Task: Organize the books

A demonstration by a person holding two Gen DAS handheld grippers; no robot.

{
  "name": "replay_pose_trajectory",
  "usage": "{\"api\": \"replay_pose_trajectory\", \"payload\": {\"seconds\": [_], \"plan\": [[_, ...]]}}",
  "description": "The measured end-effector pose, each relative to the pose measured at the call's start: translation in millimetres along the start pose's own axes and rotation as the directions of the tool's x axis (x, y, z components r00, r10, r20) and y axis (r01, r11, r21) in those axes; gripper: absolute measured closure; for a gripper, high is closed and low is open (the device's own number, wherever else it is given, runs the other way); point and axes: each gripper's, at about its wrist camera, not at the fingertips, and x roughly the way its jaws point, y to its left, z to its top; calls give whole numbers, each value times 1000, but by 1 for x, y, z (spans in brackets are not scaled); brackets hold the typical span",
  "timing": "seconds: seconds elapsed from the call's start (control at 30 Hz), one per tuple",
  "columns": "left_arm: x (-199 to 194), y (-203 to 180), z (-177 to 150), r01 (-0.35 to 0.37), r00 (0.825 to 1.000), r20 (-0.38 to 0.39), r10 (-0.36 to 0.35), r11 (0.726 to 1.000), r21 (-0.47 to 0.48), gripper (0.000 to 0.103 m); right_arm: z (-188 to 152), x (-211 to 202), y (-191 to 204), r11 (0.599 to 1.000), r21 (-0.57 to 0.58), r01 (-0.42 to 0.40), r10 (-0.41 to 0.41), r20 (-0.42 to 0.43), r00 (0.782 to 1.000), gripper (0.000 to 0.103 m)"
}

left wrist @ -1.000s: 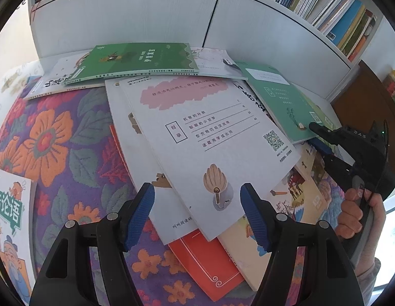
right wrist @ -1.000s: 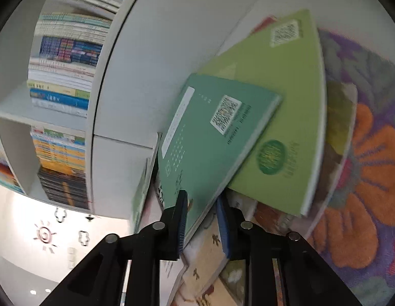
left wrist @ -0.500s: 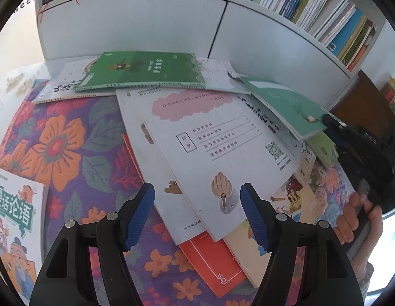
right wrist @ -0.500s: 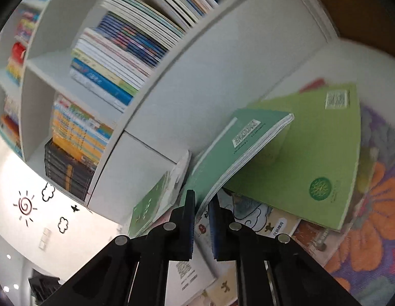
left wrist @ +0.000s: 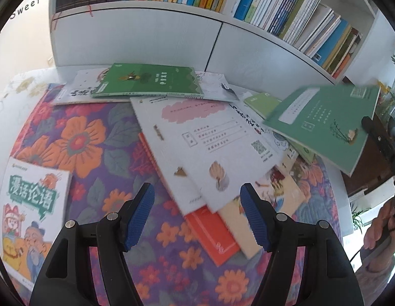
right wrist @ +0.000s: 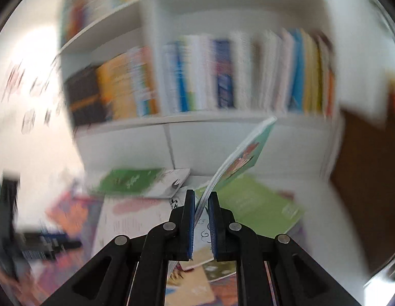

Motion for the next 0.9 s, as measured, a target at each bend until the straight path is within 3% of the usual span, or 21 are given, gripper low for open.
{"api": "replay_pose_trajectory", "payload": {"seconds": [0.07, 0.2, 0.27, 0.33, 0.43, 0.47, 0.53, 0.6, 0.7, 0.8, 0.9], "plan": [[-11, 10, -6, -10, 1000, 10, 11, 1000, -14, 35, -5, -12, 31, 987, -158, 16, -16, 2, 1000, 94], [-27, 34, -17, -35, 999, 23, 37, 998, -60, 35, -37, -34, 95, 918, -396, 2, -11, -19, 1000, 96], [-34, 50, -27, -43, 999, 19, 45, 995, -92, 35, -56, -42, 115, 897, -441, -30, 10, -48, 999, 96], [-40, 65, -35, -63, 998, 14, 65, 991, -114, 35, -78, -51, 130, 891, -438, -117, 72, -117, 991, 96], [-47, 87, -49, -79, 997, 10, 81, 984, -158, 35, -113, -67, 145, 867, -400, -298, 208, -252, 945, 93], [-49, 91, -53, -77, 997, 11, 80, 983, -169, 35, -125, -74, 149, 855, -384, -350, 246, -295, 923, 89], [-48, 94, -58, -69, 997, 13, 72, 981, -182, 35, -137, -80, 144, 865, -338, -372, 263, -328, 908, 73], [-44, 89, -60, -65, 998, 5, 67, 984, -169, 35, -139, -77, 122, 909, -248, -335, 251, -318, 914, 49], [-37, 65, -60, -27, 999, 30, 31, 992, -122, 35, -130, -60, 78, 965, -43, -258, 236, -278, 931, 48], [-23, 31, -56, 5, 999, 48, -2, 998, -61, 35, -118, -36, 25, 952, 215, -217, 264, -221, 939, 48], [-5, -5, -52, -17, 996, 91, 15, 1000, 15, 35, -112, -3, 1, 949, 286, -135, 201, -218, 955, 49]]}}
